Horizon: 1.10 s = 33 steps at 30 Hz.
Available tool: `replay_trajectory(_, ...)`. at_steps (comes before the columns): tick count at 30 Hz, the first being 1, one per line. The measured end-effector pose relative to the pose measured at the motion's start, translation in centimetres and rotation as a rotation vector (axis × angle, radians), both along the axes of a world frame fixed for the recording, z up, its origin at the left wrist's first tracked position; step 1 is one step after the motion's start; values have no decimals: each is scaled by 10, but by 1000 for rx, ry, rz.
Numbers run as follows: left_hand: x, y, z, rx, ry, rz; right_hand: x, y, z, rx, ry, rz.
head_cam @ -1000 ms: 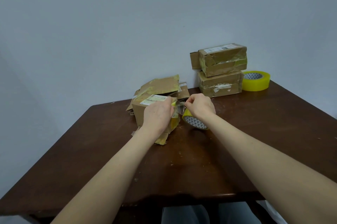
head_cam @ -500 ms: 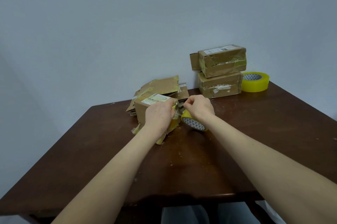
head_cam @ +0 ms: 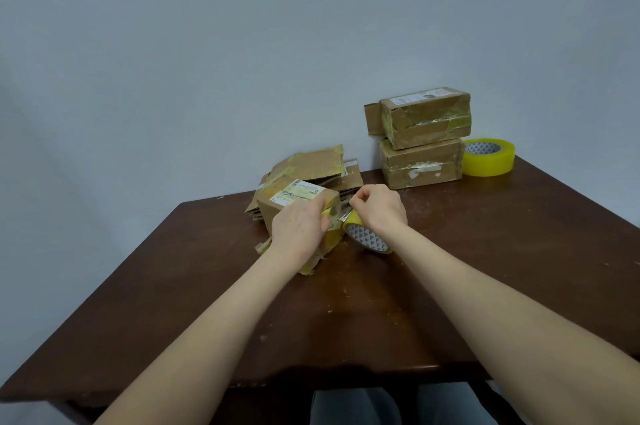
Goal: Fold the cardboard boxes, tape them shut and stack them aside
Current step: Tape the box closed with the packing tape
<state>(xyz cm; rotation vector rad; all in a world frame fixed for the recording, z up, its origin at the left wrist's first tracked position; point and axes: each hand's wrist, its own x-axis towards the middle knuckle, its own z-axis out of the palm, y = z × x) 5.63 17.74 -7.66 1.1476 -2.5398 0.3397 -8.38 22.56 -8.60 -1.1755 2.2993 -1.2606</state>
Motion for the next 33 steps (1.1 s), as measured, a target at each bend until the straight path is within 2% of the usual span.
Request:
replay_trajectory(4, 15, -1, -23, 99, -34, 58, -6, 2, 2, 20, -6, 18)
replay_trajectory(8, 12, 4, -41, -14, -11, 14, -16, 7, 2, -1, -44, 37)
replay_trajectory(13, 4, 9, -41, -72, -188, 18, -18, 8, 1, -5, -42, 49)
replay_trajectory(14, 3, 9, -36, -124, -153, 15, -18, 7, 2, -4, -38, 50)
replay_trajectory(18, -1, -4, -10, -385, 180, -164, -17, 6, 2, 5, -26, 44)
replay_trajectory(22, -9, -23, -7, -49, 106, -112, -18, 6, 3, 17, -16, 47)
replay_trajectory(24, -8, -26, -12, 41, 113, -63, -22, 6, 4, 37, -7, 53)
replay_trajectory(29, 2, -26, -12, 23, 123, -41, -43, 20, 11, 9, 5, 38)
replay_trajectory(33, -13, -8, -5, -70, 400, -217, -48, 29, 11, -112, 4, 37)
